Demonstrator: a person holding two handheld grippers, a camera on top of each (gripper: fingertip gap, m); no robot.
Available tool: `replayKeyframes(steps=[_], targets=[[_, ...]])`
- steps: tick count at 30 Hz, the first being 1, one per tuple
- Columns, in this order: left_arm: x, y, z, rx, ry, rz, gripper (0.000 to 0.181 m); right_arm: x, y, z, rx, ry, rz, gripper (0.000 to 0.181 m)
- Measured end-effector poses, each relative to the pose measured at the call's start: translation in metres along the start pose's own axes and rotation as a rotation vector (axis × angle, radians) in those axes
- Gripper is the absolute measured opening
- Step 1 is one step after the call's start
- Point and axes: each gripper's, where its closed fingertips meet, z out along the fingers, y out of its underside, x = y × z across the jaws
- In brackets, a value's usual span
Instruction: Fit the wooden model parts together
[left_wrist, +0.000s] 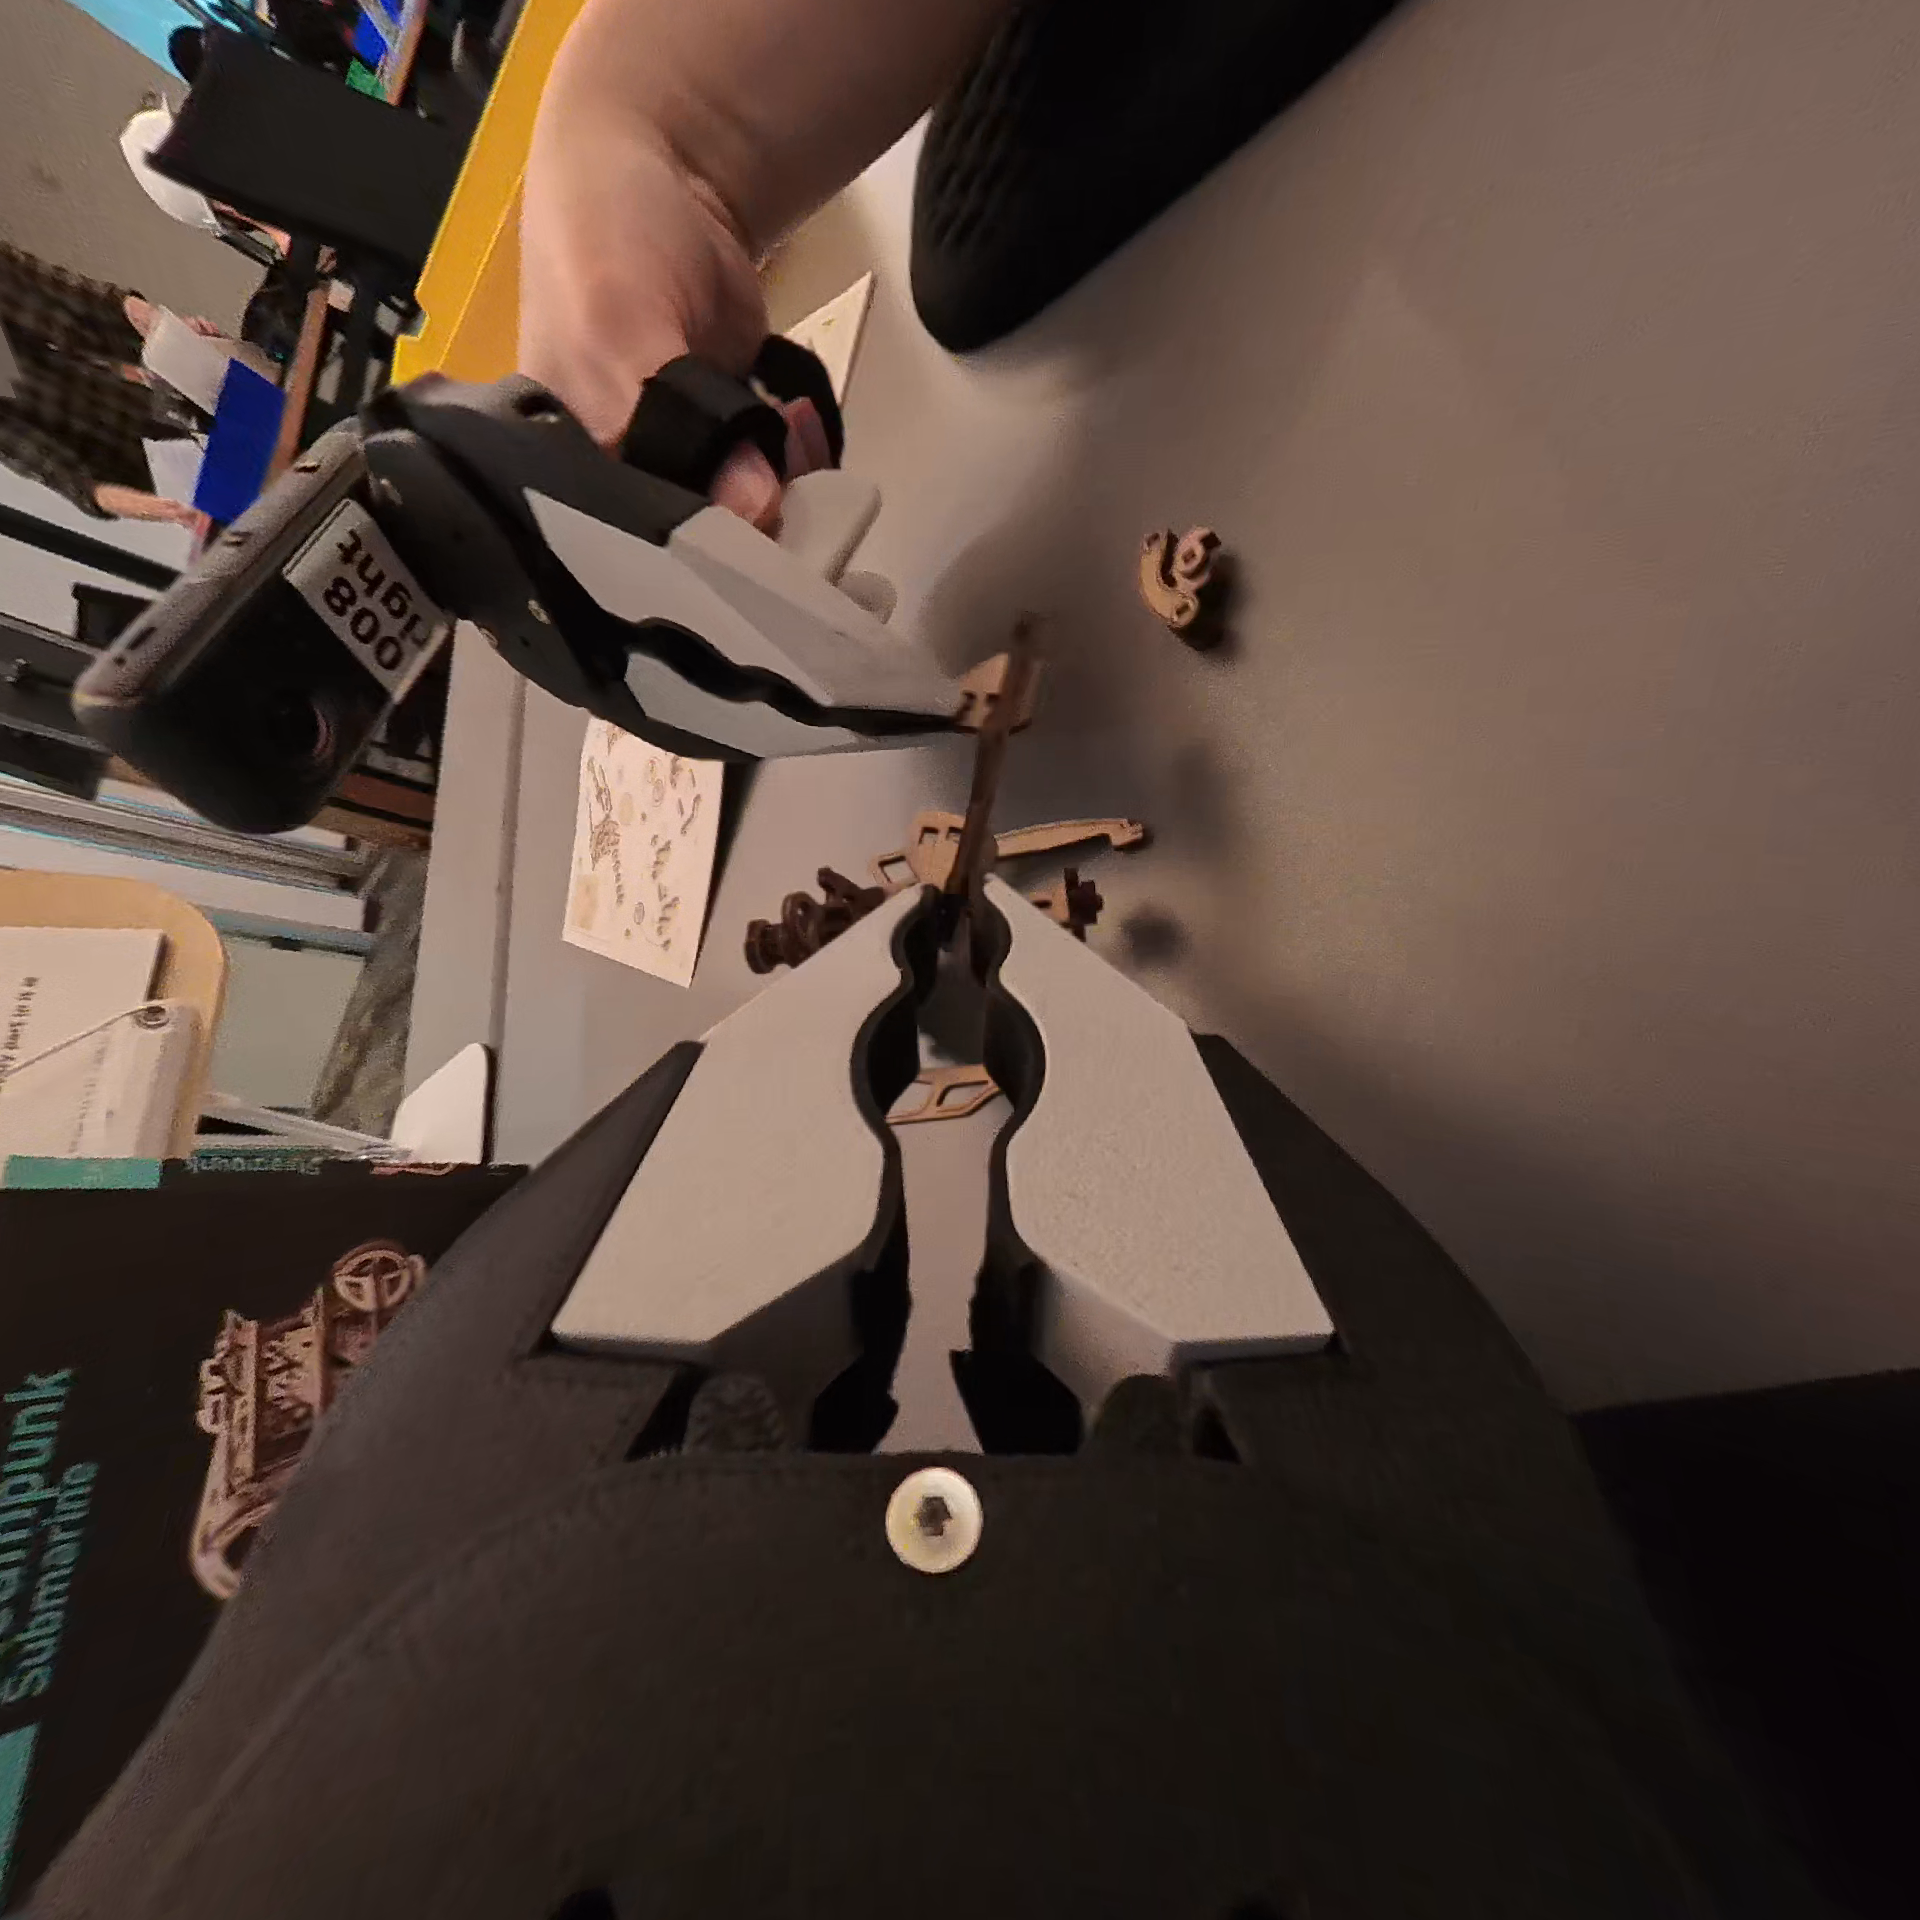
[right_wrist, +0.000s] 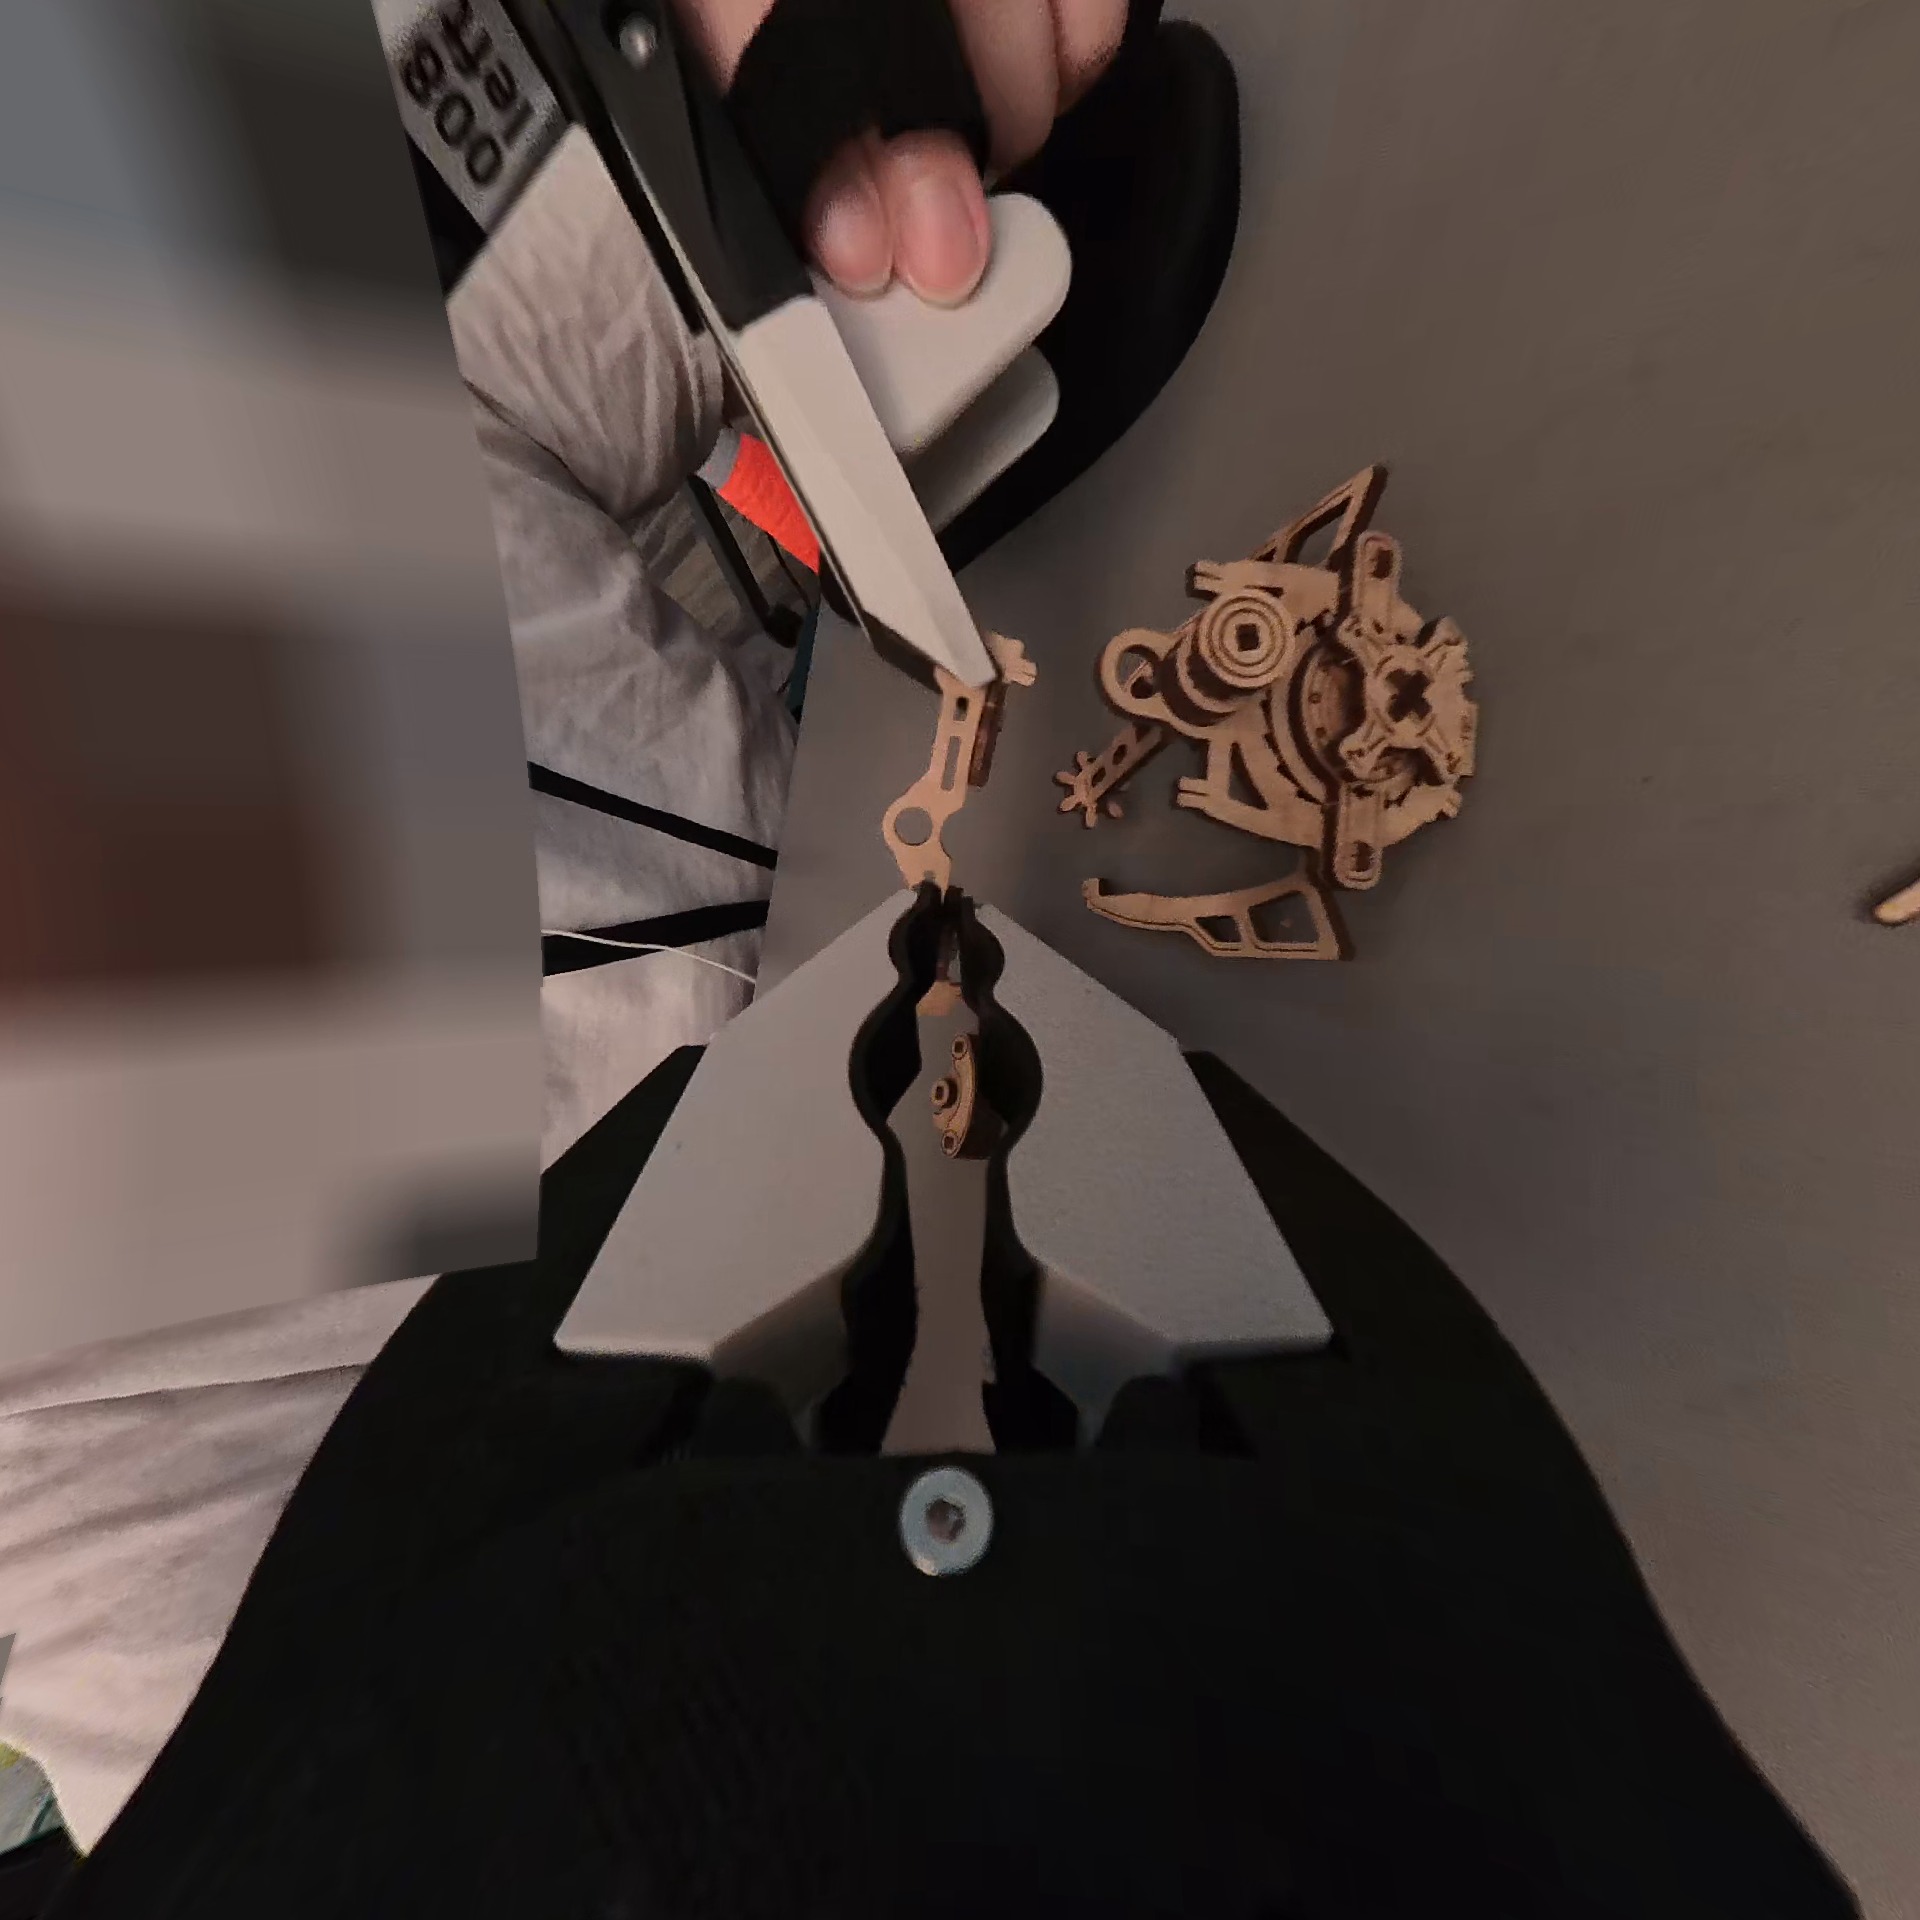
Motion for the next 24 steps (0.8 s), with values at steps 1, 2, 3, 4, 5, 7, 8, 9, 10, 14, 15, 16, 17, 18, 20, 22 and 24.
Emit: replayKeyframes(steps=[1, 2, 3, 4, 5, 7, 8, 9, 10, 14, 15, 16, 17, 18, 20, 22, 24], targets=[[0.002, 0.001, 0.000, -0.008, -0.008, 0.021, 0.002, 0.001, -0.001, -0.001, 0.009, -0.004, -0.001, 0.001], [0.003, 0.001, 0.000, -0.013, -0.022, 0.032, 0.001, 0.001, -0.002, -0.001, 0.017, -0.009, -0.010, 0.001], [0.003, 0.001, -0.001, -0.018, -0.033, 0.035, 0.001, 0.001, -0.003, -0.001, 0.026, -0.008, -0.026, 0.001], [0.002, 0.002, -0.001, -0.026, -0.041, 0.032, 0.001, 0.002, -0.004, -0.001, 0.043, -0.001, -0.043, 0.001], [0.000, 0.005, -0.001, -0.038, -0.052, 0.025, 0.001, 0.005, -0.007, -0.002, 0.063, 0.013, -0.059, 0.002], [-0.003, 0.010, -0.003, -0.048, -0.067, 0.011, 0.001, 0.008, -0.011, -0.007, 0.104, 0.039, -0.086, 0.014], [-0.005, 0.012, -0.004, -0.055, -0.063, -0.006, 0.001, 0.010, -0.014, -0.011, 0.130, 0.057, -0.113, 0.017], [-0.009, 0.016, -0.006, -0.065, -0.080, -0.021, 0.001, 0.011, -0.016, -0.016, 0.164, 0.078, -0.148, 0.017], [-0.012, 0.019, -0.008, -0.073, -0.092, -0.027, 0.001, 0.010, -0.020, -0.023, 0.206, 0.098, -0.192, 0.016], [-0.019, 0.024, -0.011, -0.091, -0.094, -0.117, 0.001, 0.008, -0.041, -0.052, 0.433, 0.187, -0.385, 0.015], [-0.019, 0.022, -0.011, -0.090, -0.087, -0.144, 0.001, 0.007, -0.044, -0.055, 0.465, 0.180, -0.394, 0.015], [-0.019, 0.022, -0.011, -0.097, -0.076, -0.162, 0.001, 0.007, -0.046, -0.054, 0.480, 0.159, -0.388, 0.015], [-0.020, 0.022, -0.011, -0.099, -0.079, -0.172, 0.001, 0.011, -0.047, -0.053, 0.482, 0.166, -0.364, 0.015], [-0.022, 0.021, -0.011, -0.094, -0.087, -0.180, 0.001, 0.019, -0.046, -0.050, 0.474, 0.188, -0.333, 0.015], [-0.022, 0.021, -0.009, -0.090, -0.074, -0.206, 0.001, 0.021, -0.042, -0.040, 0.435, 0.156, -0.314, 0.015], [-0.022, 0.022, -0.006, -0.094, -0.064, -0.208, 0.001, 0.023, -0.041, -0.033, 0.407, 0.150, -0.303, 0.015], [-0.023, 0.026, -0.003, -0.118, -0.066, -0.197, 0.001, 0.024, -0.042, -0.030, 0.405, 0.152, -0.308, 0.015]])
